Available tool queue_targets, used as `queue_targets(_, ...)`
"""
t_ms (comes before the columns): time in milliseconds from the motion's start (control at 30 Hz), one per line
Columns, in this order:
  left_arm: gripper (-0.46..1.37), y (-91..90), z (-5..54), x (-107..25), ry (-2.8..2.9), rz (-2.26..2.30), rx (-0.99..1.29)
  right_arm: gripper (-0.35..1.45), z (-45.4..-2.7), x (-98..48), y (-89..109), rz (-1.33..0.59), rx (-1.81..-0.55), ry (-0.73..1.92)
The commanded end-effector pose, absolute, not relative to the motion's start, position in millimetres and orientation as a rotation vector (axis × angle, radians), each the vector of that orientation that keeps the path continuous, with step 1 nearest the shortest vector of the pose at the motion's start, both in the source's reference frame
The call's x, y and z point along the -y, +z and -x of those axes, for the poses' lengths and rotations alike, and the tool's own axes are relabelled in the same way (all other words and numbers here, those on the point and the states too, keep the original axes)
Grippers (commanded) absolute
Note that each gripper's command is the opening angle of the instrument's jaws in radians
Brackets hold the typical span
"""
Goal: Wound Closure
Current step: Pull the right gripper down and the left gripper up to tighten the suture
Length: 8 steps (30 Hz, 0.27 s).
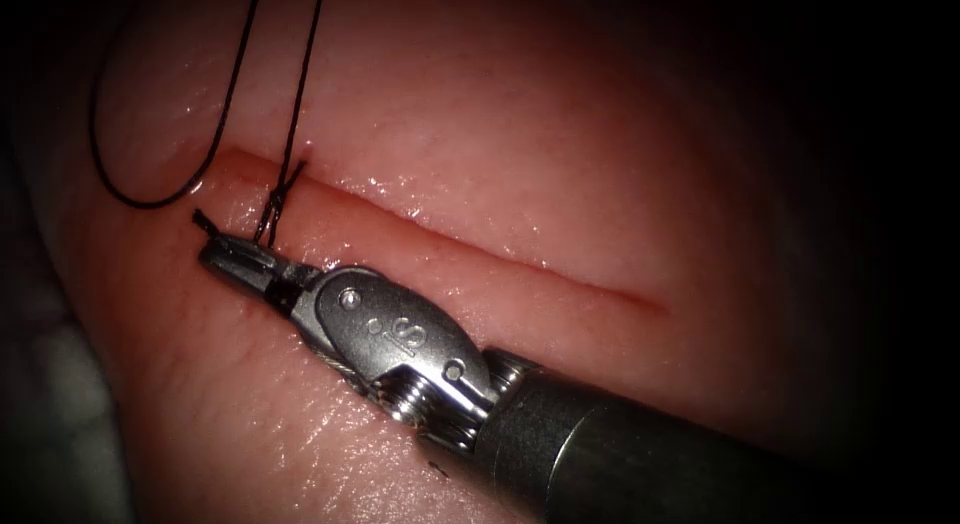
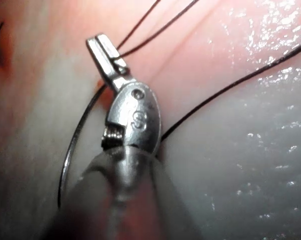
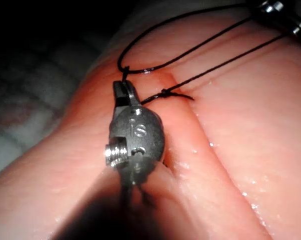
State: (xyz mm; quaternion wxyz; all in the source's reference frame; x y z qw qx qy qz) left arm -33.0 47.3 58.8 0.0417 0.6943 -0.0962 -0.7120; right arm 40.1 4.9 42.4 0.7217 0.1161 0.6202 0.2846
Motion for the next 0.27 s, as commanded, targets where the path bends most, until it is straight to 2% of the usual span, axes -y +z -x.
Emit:
queue_targets(33,-0.35,58.8,32.9,-47.2,-2.178,-2.123,0.292,-0.35,-40.1,-5.0,42.4,-0.253,-1.37,0.632)
queue_targets(267,-0.35,58.7,32.7,-47.1,-2.176,-2.124,0.29,-0.35,-40.3,-5.5,42.2,-0.251,-1.365,0.632)
